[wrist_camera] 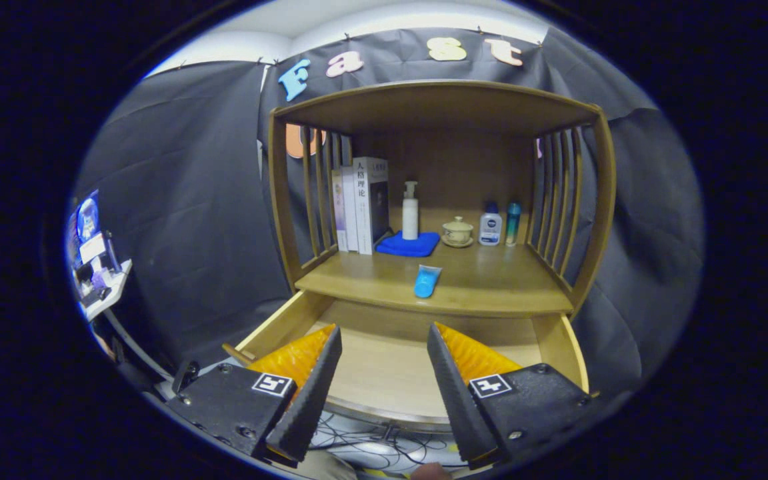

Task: Pull open the drawer, take out the items inside it, and place them on the countertop above the cabinet.

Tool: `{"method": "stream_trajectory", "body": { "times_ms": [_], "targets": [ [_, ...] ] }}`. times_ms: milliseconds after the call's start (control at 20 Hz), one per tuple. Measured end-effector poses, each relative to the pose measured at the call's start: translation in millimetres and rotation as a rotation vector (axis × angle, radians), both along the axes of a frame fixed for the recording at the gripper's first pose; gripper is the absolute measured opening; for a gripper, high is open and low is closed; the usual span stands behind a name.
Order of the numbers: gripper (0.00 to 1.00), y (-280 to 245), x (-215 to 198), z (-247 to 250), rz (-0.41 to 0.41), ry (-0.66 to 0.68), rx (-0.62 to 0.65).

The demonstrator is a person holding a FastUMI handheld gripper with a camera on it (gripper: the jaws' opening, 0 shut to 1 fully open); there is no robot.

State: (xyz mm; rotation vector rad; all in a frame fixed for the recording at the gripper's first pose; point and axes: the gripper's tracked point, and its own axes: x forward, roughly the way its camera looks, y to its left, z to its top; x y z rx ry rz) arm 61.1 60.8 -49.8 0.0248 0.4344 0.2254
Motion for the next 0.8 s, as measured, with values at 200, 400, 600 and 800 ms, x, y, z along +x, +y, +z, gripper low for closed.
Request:
{"method": "stream_trajectory", "body": {
  "times_ms": [200, 400, 600, 800],
  "targets": [
    [0.82, -4.2, -25.8, -26.0, -0.003, -0.002, 0.027],
    [0.82, -9.2, -52.0, -47.2, -0.018, -0.002, 0.107],
    [0.81, -22.7, -69.4, -61.4, -0.045, -0.040, 0.083],
    [0.81, -20.1, -85.1, -81.4, -0.054, -0.063, 0.065]
  ]
}}
